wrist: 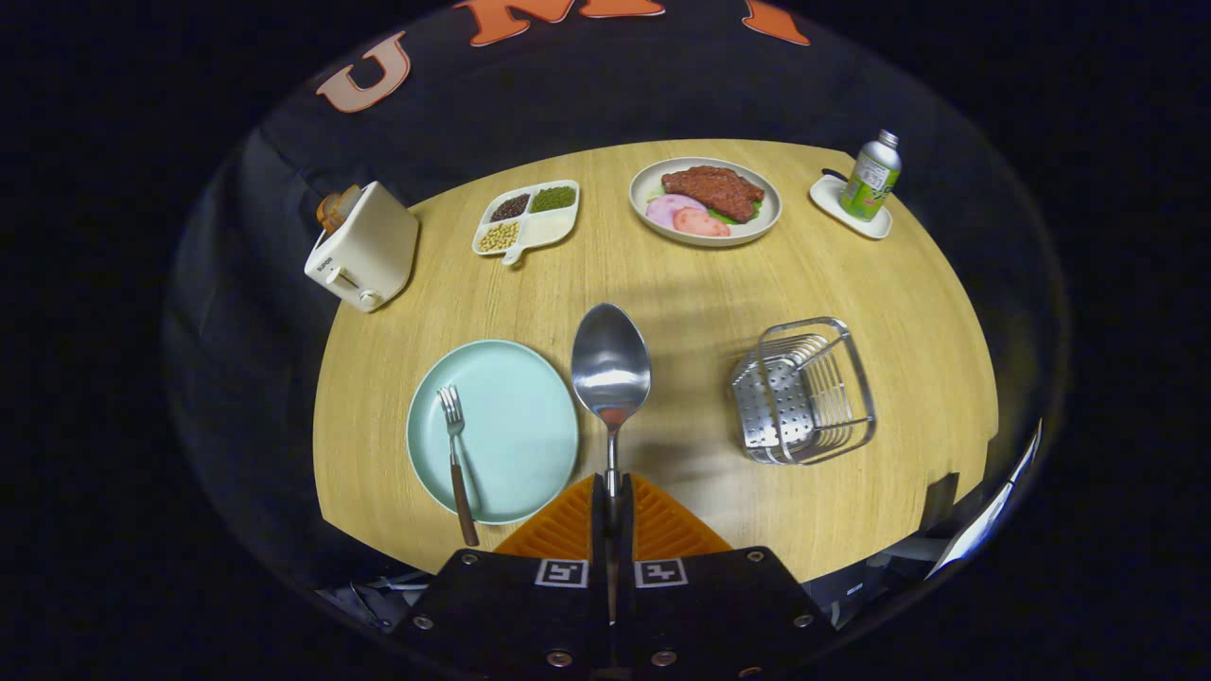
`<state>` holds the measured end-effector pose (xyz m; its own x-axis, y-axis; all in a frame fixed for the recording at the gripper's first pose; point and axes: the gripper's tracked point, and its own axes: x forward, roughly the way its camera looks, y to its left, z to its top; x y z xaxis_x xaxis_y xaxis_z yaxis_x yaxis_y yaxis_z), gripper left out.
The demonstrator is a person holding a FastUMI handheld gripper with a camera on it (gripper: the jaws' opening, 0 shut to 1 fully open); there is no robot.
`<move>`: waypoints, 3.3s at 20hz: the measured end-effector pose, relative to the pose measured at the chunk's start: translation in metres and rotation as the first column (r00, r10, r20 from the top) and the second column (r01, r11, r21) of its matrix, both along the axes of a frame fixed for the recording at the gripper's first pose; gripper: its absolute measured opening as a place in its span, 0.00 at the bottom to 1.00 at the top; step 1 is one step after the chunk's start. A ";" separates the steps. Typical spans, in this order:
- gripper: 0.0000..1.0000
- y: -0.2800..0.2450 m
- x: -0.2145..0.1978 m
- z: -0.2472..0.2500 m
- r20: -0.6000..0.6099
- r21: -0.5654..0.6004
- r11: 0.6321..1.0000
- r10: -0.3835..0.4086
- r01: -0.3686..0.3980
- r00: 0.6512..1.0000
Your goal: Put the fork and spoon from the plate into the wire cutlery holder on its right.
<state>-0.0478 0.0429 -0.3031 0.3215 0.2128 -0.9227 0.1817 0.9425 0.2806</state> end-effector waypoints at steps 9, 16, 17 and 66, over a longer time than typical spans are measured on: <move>0.04 -0.097 -0.022 -0.014 -0.027 -0.075 0.997 -0.015 0.013 1.000; 0.05 -0.111 -0.019 -0.029 -0.047 -0.102 0.995 0.016 -0.020 0.999; 0.06 -0.112 -0.017 -0.030 -0.041 -0.103 0.995 0.011 -0.015 0.999; 0.98 0.166 0.098 0.106 0.626 -0.110 0.964 0.256 -0.242 0.737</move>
